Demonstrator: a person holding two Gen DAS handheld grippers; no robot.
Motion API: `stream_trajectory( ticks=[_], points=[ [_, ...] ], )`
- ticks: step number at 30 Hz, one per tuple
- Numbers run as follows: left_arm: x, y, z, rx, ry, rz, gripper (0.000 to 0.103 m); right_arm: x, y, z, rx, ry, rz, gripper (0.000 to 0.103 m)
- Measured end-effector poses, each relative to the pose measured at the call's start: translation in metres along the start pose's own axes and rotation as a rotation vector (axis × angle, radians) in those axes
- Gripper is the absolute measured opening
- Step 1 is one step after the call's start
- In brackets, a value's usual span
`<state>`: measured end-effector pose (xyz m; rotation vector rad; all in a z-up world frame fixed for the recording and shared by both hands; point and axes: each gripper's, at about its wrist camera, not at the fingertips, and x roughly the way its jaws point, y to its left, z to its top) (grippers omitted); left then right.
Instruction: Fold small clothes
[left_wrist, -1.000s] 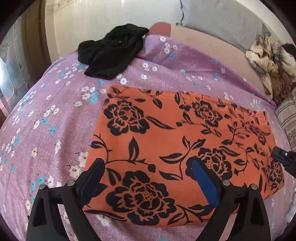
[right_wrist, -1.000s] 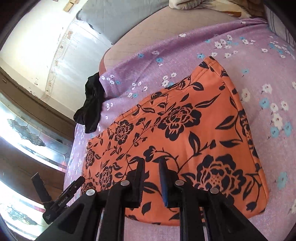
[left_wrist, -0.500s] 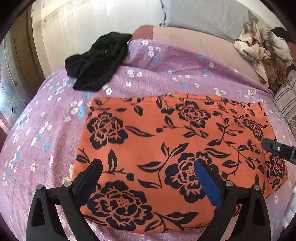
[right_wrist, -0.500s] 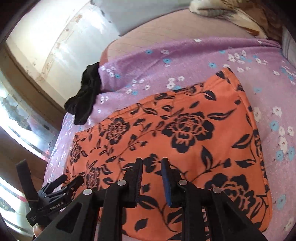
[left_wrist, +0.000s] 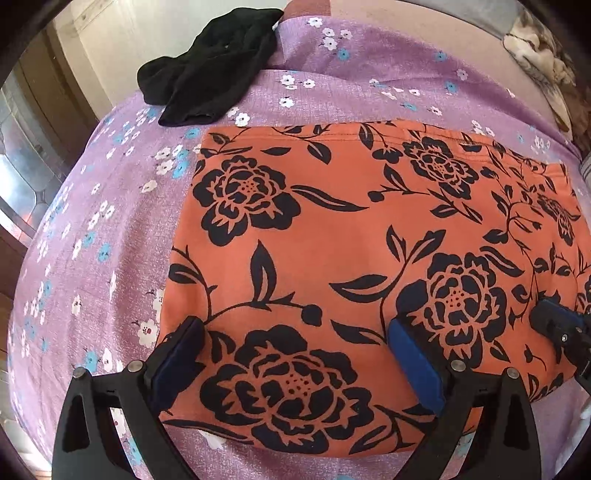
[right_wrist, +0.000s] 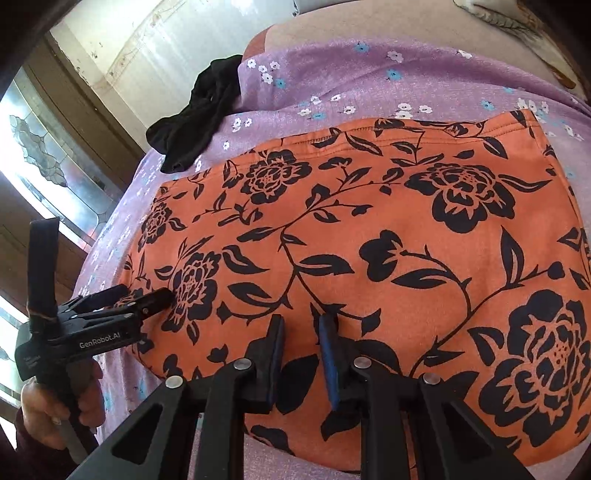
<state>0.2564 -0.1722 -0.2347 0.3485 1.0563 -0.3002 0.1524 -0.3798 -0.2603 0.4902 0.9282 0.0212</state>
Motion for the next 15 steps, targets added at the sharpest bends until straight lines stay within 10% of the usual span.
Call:
stream_trajectory(
  ticks=[15],
  points=[
    [-0.002,0.007,-0.015,-0.048,-0.031,-0.070,0.103,-0.013,-0.006,-0.007,0.021,-0.022,0.072,0.030]
  ],
)
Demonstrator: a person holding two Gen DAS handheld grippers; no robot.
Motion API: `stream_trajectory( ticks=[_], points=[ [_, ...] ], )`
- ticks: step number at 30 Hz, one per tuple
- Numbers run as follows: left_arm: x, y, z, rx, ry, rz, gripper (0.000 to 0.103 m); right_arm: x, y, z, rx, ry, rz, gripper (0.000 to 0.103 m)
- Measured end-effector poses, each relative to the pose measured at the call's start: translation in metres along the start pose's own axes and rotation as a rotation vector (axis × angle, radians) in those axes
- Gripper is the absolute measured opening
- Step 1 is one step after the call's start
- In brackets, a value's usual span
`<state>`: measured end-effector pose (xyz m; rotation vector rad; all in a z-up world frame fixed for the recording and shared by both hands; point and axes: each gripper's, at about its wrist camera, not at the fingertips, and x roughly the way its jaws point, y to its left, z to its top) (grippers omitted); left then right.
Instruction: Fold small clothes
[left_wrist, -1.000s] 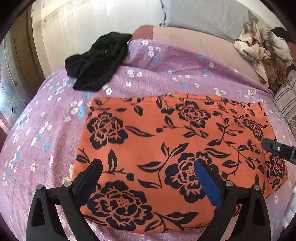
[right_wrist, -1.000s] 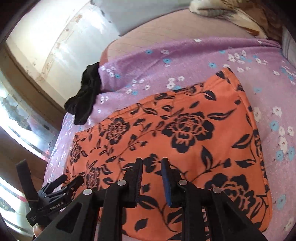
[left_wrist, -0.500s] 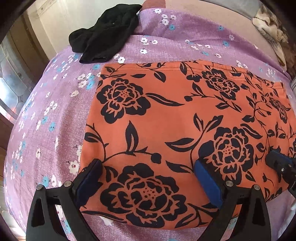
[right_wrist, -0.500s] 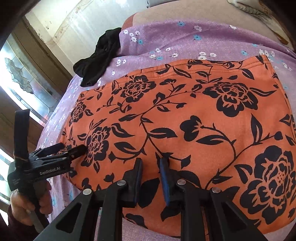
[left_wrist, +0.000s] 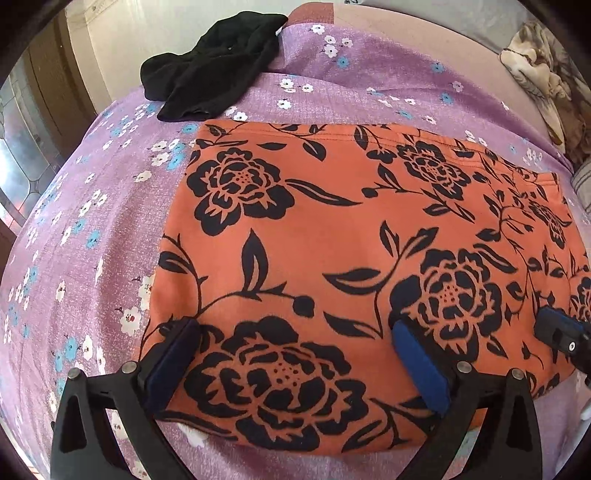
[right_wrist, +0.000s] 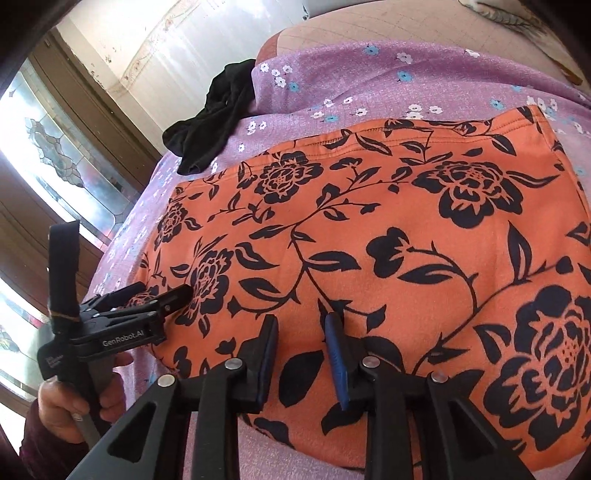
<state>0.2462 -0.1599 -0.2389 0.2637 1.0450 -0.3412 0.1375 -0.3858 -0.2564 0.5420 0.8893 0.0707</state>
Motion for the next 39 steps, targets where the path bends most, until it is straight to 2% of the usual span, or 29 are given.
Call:
stream_trajectory(
  ticks=[4,8,10,11,12,13,17,20,23,25,31,35,38,39],
  points=[
    [-0.039,0.015,-0.024,-0.069,-0.056,-0.026,0.103,-0.031,-0.006,-0.009,0.074,-0.041,0.017,0.030],
    [-0.066,0.038,-0.049,-0.183,-0.089,-0.031,0.103,-0.058,-0.018,-0.029,0.193,-0.083,0.080,0.031],
    [-0.072,0.046,-0.057,-0.227,-0.088,-0.047,0.103,-0.068,-0.023,-0.040,0.244,-0.095,0.084,0.037],
    [-0.073,0.046,-0.058,-0.237,-0.087,-0.055,0.103,-0.073,-0.024,-0.046,0.264,-0.101,0.075,0.049],
    [-0.073,0.045,-0.059,-0.236,-0.089,-0.058,0.103,-0.077,-0.026,-0.051,0.289,-0.111,0.068,0.065],
    [-0.072,0.043,-0.058,-0.224,-0.089,-0.048,0.103,-0.081,-0.029,-0.056,0.318,-0.123,0.070,0.068],
    [-0.054,0.027,-0.054,-0.146,-0.050,0.034,0.103,-0.090,-0.054,-0.070,0.469,-0.144,0.092,0.068],
    [-0.039,0.025,-0.050,-0.153,0.002,0.012,0.103,-0.087,-0.086,-0.082,0.647,-0.145,0.128,0.068],
    [-0.036,0.025,-0.043,-0.152,-0.009,0.009,0.103,-0.085,-0.119,-0.092,0.817,-0.175,0.177,0.067],
    [-0.035,0.027,-0.036,-0.160,-0.023,0.008,0.103,-0.084,-0.132,-0.091,0.881,-0.217,0.217,0.067],
    [-0.030,0.036,-0.025,-0.212,-0.034,0.030,0.103,-0.075,-0.148,-0.069,0.883,-0.318,0.190,0.067],
    [-0.031,0.044,-0.022,-0.243,-0.038,0.044,0.103,-0.070,-0.148,-0.058,0.834,-0.374,0.167,0.067],
    [-0.030,0.055,-0.020,-0.278,-0.036,0.056,0.103,-0.063,-0.141,-0.044,0.760,-0.378,0.146,0.066],
    [-0.029,0.058,-0.019,-0.287,-0.027,0.066,0.103,-0.062,-0.139,-0.041,0.738,-0.377,0.132,0.060]
  ],
)
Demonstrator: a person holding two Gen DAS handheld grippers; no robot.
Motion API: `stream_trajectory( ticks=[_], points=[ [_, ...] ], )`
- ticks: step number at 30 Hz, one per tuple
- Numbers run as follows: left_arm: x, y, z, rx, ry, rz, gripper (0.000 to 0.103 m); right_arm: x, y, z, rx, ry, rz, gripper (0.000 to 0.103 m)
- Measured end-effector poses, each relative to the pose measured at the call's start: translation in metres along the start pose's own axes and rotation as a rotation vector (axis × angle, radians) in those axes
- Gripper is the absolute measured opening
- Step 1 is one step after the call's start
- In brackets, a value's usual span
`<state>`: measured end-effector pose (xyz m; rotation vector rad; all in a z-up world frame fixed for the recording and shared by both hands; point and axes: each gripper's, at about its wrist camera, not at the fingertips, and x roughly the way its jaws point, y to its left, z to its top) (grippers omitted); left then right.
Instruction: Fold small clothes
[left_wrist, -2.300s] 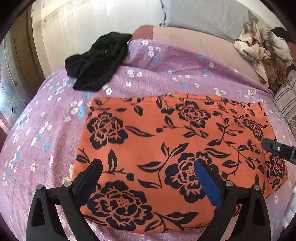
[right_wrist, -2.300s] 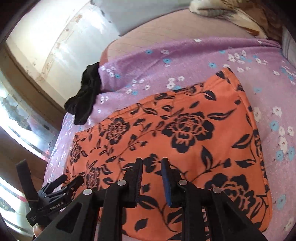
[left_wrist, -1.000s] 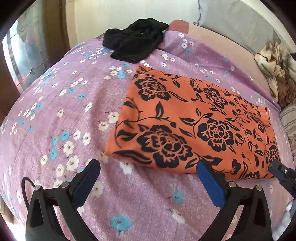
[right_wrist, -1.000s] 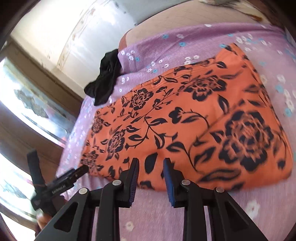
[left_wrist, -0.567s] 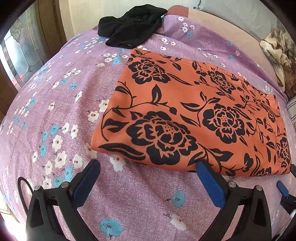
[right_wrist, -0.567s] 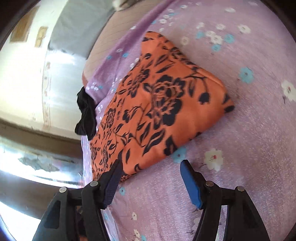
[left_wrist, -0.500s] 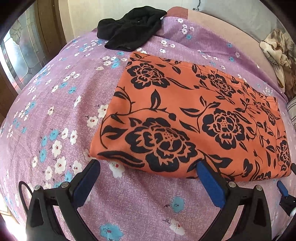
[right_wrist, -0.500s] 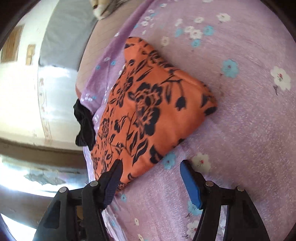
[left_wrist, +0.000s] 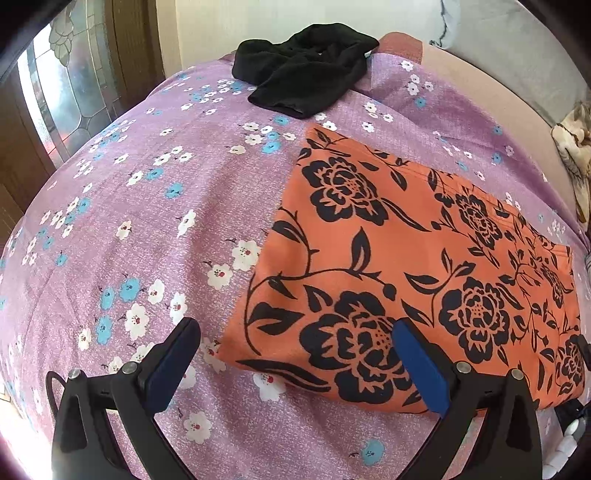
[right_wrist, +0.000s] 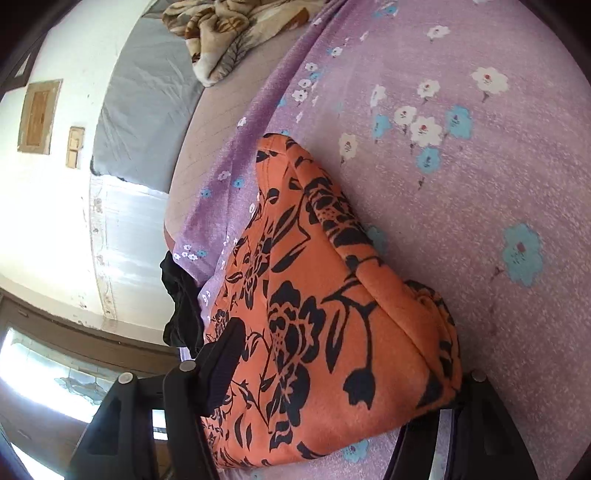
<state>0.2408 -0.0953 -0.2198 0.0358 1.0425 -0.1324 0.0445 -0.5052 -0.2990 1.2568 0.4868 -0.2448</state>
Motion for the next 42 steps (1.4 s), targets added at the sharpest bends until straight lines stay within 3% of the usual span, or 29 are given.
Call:
stream_trajectory(
  ticks=[1,2,3,8,16,18,21,27,31,34,37,38,39,42],
  points=[
    [0.003,0.003,0.001,-0.008,0.012,0.014,0.103,0.001,0.000,0.000,-0.014,0.001,0.003,0.053],
    [0.006,0.006,0.001,-0.018,0.028,0.024,0.103,0.004,-0.001,-0.001,-0.018,0.010,0.005,0.035],
    [0.010,0.010,0.001,-0.033,0.048,0.019,0.103,0.004,-0.002,-0.001,-0.019,0.006,-0.005,0.031],
    [0.027,0.018,0.003,-0.062,0.138,-0.029,0.103,-0.004,0.035,-0.011,-0.226,-0.041,-0.086,0.027],
    [0.034,0.018,0.012,-0.037,0.183,-0.064,0.103,-0.013,0.127,-0.031,-0.466,-0.045,-0.048,0.027],
    [0.027,0.029,0.020,-0.080,0.174,-0.086,0.103,-0.008,0.157,-0.043,-0.535,-0.015,-0.032,0.027],
    [0.015,0.060,0.033,-0.148,0.115,-0.038,0.103,0.003,0.195,-0.067,-0.610,0.032,0.010,0.027],
    [0.008,0.129,0.039,-0.334,0.092,0.059,0.103,0.058,0.241,-0.125,-0.608,0.190,0.081,0.027],
    [0.015,0.154,0.037,-0.426,0.122,0.056,0.103,0.115,0.243,-0.179,-0.598,0.321,0.054,0.027],
    [0.014,0.156,0.035,-0.427,0.118,0.049,0.103,0.151,0.226,-0.215,-0.642,0.416,-0.069,0.027],
    [0.011,0.151,0.036,-0.404,0.107,0.023,0.103,0.148,0.217,-0.220,-0.657,0.401,-0.040,0.033],
    [0.010,0.148,0.038,-0.398,0.100,0.003,0.103,0.145,0.218,-0.220,-0.662,0.419,-0.016,0.046],
    [0.009,0.146,0.040,-0.392,0.090,-0.021,0.103,0.144,0.219,-0.220,-0.656,0.450,0.028,0.065],
    [0.007,0.133,0.044,-0.350,0.078,-0.137,0.103,0.138,0.225,-0.227,-0.703,0.472,0.064,0.079]
  ],
)
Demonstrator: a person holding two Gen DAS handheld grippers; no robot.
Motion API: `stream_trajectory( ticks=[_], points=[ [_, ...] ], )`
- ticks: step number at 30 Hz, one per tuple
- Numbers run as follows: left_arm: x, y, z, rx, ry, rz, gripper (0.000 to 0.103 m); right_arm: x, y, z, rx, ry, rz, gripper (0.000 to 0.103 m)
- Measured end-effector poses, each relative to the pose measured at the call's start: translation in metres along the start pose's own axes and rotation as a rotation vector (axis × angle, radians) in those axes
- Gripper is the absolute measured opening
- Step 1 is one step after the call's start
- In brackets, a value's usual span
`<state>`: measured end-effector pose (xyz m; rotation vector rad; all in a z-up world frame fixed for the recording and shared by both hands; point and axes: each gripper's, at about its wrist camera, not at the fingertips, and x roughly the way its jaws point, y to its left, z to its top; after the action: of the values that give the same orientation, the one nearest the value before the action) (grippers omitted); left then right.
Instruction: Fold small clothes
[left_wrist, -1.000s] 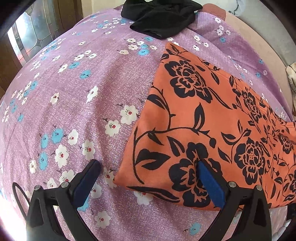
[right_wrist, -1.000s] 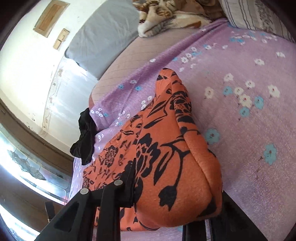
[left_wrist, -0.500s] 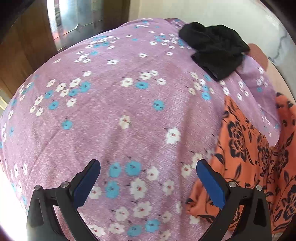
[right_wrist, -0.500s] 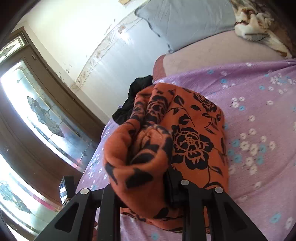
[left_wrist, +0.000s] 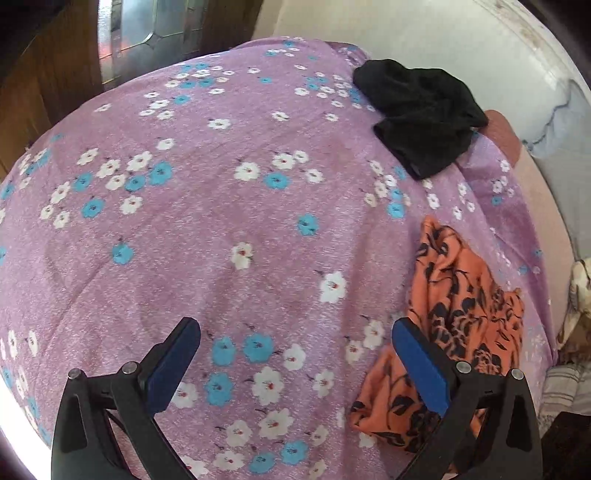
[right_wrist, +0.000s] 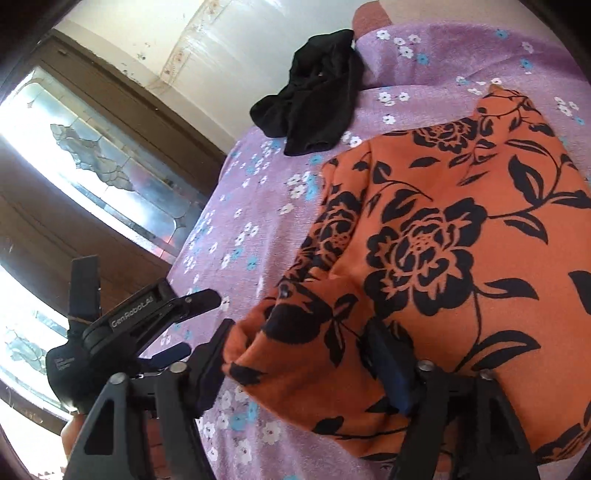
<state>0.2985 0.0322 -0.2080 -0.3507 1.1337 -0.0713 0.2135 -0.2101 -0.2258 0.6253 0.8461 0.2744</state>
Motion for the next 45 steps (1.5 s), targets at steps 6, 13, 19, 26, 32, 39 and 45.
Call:
stream_trajectory(
  ticks=[6,13,19,26,32,39,45],
  points=[
    [-0.003,-0.015,-0.005,0.072,0.007,-0.049,0.103,-0.035,-0.009,-0.009,-0.048,0.019,0.192,0.079],
    [-0.004,-0.032,-0.014,0.139,0.046,-0.135,0.103,-0.079,-0.025,0.049,0.012,-0.110,0.186,0.077],
    [-0.009,-0.052,-0.023,0.238,0.094,-0.266,0.103,-0.018,-0.025,0.107,0.062,0.046,0.020,0.061],
    [-0.009,-0.062,-0.033,0.312,0.141,-0.313,0.103,0.067,-0.015,0.140,-0.008,0.226,-0.230,0.064],
    [0.004,-0.074,-0.047,0.444,0.121,-0.170,0.076,0.102,-0.028,0.142,-0.111,0.289,-0.328,0.060],
    [-0.010,-0.068,-0.042,0.429,0.050,-0.174,0.004,0.084,-0.010,0.149,-0.141,0.209,-0.198,0.014],
    [0.019,-0.052,-0.036,0.398,0.113,0.013,0.004,0.125,-0.019,0.130,-0.082,0.282,-0.164,0.016]
  ],
)
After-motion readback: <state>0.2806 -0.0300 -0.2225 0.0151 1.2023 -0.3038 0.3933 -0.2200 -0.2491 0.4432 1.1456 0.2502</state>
